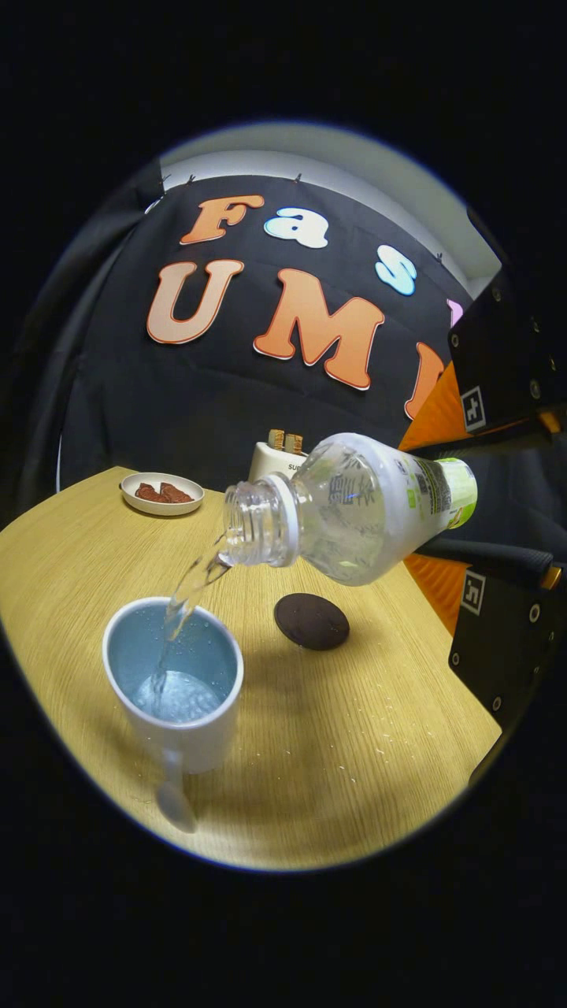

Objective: Take the bottle from table, then pour the juice into the cup, finally place the bottle on the coaster

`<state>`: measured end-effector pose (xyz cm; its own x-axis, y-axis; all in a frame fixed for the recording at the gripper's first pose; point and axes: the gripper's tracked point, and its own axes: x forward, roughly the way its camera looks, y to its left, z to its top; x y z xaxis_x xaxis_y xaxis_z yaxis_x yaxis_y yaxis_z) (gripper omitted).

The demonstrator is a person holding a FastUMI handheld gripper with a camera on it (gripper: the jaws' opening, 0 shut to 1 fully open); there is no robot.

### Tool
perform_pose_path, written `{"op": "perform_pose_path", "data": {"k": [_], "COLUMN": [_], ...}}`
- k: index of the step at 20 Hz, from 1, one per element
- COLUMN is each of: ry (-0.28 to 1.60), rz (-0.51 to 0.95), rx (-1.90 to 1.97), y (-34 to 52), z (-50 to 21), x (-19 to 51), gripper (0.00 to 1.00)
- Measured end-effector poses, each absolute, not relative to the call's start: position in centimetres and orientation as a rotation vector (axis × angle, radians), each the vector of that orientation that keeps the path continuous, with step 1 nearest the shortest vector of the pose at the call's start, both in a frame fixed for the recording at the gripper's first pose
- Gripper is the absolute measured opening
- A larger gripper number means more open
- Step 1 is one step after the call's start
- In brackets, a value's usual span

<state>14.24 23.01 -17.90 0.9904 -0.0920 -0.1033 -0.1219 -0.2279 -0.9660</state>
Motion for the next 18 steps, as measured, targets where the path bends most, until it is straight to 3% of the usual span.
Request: {"op": "perform_pose_path", "data": {"k": [18], "ry": [0.139], "rz": [0.049], "rx": [-1.910], "y": [23.41], "z": [-17.95], "x": [14.73], "gripper": [0.49]}}
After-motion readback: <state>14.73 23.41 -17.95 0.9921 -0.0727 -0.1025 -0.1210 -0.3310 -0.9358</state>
